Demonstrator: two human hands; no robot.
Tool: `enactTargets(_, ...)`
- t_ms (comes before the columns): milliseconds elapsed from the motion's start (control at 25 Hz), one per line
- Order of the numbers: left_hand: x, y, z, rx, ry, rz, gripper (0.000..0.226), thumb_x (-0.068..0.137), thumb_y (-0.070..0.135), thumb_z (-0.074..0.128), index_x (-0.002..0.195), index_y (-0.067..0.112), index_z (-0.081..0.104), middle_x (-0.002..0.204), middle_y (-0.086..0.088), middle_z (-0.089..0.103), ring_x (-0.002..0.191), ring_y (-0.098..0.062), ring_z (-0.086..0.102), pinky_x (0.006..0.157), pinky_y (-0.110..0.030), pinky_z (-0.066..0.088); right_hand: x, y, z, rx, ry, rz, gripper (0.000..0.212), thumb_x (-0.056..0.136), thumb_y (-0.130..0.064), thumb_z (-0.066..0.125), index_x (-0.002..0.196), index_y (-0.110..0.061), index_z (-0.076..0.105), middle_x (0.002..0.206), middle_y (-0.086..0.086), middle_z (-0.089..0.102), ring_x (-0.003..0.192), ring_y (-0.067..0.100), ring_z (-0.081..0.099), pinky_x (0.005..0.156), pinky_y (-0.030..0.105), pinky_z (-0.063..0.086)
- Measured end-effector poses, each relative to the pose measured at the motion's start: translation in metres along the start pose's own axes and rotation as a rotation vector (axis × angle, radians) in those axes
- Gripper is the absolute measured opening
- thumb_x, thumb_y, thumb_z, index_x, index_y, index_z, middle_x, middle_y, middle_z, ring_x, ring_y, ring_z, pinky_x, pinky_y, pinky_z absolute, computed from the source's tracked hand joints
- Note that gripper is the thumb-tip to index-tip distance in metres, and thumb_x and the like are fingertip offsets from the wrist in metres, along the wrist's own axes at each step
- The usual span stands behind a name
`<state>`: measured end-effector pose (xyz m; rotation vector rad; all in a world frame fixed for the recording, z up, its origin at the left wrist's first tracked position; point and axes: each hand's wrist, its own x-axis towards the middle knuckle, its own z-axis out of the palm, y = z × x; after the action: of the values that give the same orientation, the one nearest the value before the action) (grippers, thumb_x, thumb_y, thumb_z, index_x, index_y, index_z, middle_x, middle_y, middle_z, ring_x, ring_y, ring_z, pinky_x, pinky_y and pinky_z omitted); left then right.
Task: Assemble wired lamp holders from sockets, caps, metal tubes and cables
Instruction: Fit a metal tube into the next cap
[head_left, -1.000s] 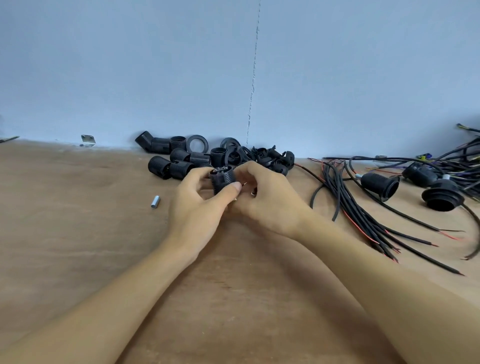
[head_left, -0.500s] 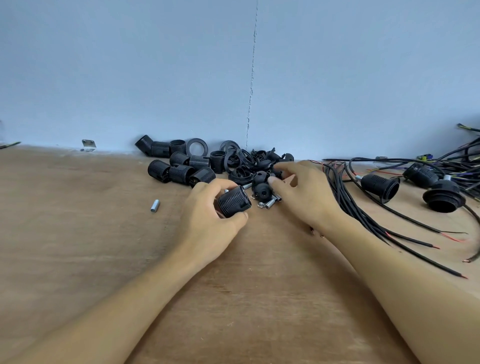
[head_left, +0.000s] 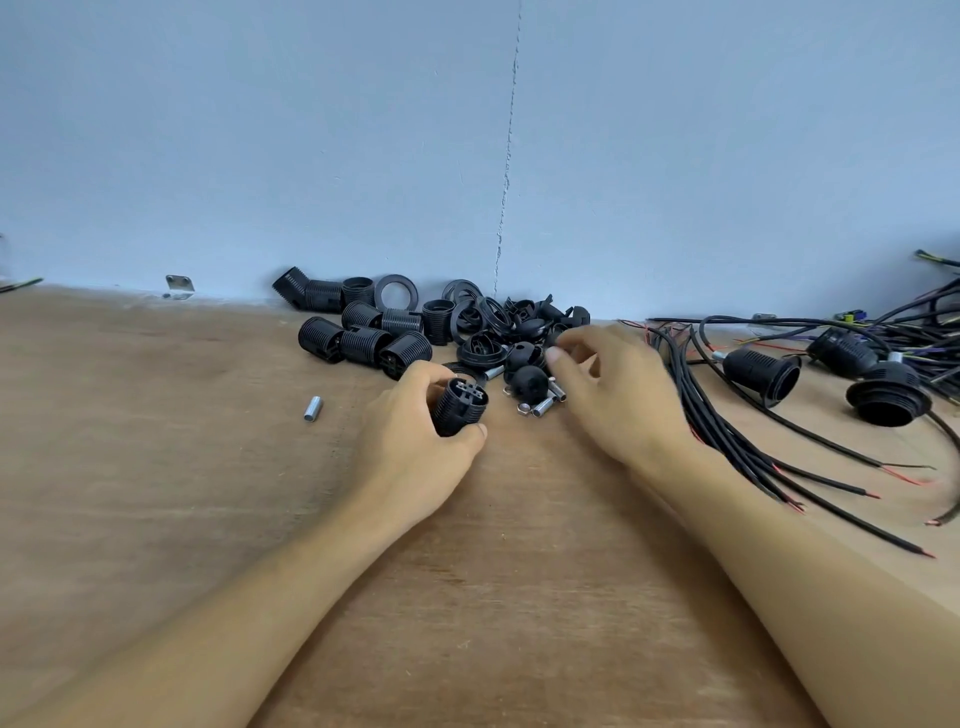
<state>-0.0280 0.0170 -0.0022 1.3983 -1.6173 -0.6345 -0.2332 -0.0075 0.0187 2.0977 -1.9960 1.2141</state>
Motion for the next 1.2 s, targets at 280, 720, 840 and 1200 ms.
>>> enactTargets(280,0.017,-0.016,-0.006,0.196,0.107,-0.011,0.052,0.080,0.031,0.083,0.127,0.025,0.061,0.114,0.007,0.054,0.112,-0.019,0.056,0.088,-0.028,0.036,-0.005,0.019,-0.011,-0.126,-0.261,0.062,0.023,0.091,-0.035,0.065,0.114,-0.031,0.070,0.101,-0.010,0.064,0.097,0.016,0.061,0.081,0.031,0.048)
enactTargets(720,0.011,-0.013,-0.004,0.207,0.224,0.244,0.032,0.080,0.011,0.080,0.105,0.028,0.069,0.109,0.010,0.048,0.083,-0.001,0.053,0.069,-0.006,0.036,-0.009,0.015,0.001,-0.181,-0.143,0.032,0.011,0.096,-0.029,0.061,0.103,-0.023,0.067,0.107,-0.001,0.063,0.102,0.024,0.061,0.088,0.040,0.049)
enactTargets(840,0.010,-0.010,-0.007,0.071,0.214,0.248,0.037,0.082,-0.002,0.075,0.097,0.030,0.066,0.103,0.011,0.052,0.080,0.001,0.061,0.072,-0.002,0.041,-0.010,0.009,-0.002,-0.056,-0.051,0.016,0.012,0.100,-0.024,0.053,0.111,-0.019,0.054,0.099,0.001,0.067,0.093,0.029,0.063,0.082,0.044,0.050)
enactTargets(1200,-0.001,0.001,-0.004,-0.048,0.045,0.326,0.036,0.086,-0.010,0.065,0.103,0.021,0.070,0.107,0.010,0.055,0.077,-0.009,0.068,0.078,-0.022,0.055,-0.031,-0.038,0.015,0.005,-0.199,-0.306,0.028,0.101,-0.020,0.048,0.121,-0.032,0.063,0.107,-0.007,0.062,0.100,0.019,0.060,0.081,0.041,0.051)
